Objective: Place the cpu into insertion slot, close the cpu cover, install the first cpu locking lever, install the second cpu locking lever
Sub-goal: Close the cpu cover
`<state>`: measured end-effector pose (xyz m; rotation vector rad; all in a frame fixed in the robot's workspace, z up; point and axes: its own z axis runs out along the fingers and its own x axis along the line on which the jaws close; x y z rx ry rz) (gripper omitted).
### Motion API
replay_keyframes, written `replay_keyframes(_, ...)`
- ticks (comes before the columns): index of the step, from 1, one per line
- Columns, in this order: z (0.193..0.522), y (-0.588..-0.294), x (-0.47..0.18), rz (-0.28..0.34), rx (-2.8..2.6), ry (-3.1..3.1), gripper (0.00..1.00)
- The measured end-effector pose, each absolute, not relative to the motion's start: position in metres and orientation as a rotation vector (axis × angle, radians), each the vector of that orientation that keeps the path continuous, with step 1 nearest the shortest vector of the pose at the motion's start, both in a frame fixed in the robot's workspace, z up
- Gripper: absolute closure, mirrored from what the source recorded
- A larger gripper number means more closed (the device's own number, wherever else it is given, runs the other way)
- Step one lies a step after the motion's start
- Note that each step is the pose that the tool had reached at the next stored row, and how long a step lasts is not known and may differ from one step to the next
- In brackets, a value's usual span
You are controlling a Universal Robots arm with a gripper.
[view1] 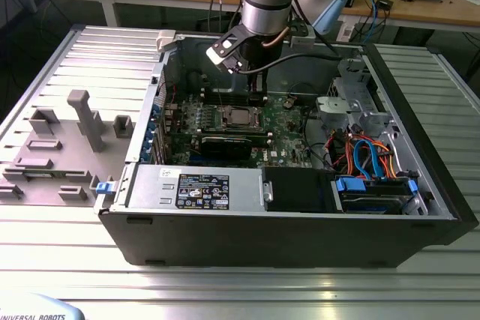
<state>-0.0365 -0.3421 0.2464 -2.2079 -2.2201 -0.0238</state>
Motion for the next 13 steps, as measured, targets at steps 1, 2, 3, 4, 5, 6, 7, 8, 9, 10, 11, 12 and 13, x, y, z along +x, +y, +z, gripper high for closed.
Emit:
replay_keyframes(1, 0.2463, -0.3421, -0.0369, -0.024, -2.208, -2.22, 0.89)
replay_keyframes(2, 0.2463, -0.3421, -0.0371, -0.024, -2.208, -2.22, 0.89)
replay_keyframes(3, 0.2462, -0.3421, -0.0373, -0.024, -2.208, -2.22, 0.89)
replay_keyframes(4, 0.246, -0.3421, -0.0376, -0.024, -2.208, -2.22, 0.89)
replay_keyframes(5, 0.2459, -0.3421, -0.0376, -0.024, -2.208, -2.22, 0.89)
replay_keyframes(6, 0.2458, -0.3421, -0.0376, -0.024, -2.208, -2.22, 0.89)
replay_keyframes(7, 0.2459, -0.3421, -0.0376, -0.024, -2.208, -2.22, 0.89)
replay_keyframes(8, 0.2458, -0.3421, -0.0376, -0.024, -2.208, -2.22, 0.89)
replay_keyframes(9, 0.2458, -0.3421, -0.0378, -0.024, -2.208, -2.22, 0.89)
replay_keyframes(10, 0.2458, -0.3421, -0.0384, -0.024, -2.208, -2.22, 0.89)
replay_keyframes(11, 0.2457, -0.342, -0.039, -0.024, -2.208, -2.22, 0.89)
replay_keyframes(12, 0.2457, -0.342, -0.0396, -0.024, -2.208, -2.22, 0.89)
replay_keyframes(13, 0.2457, -0.342, -0.0401, -0.024, -2.208, -2.22, 0.89)
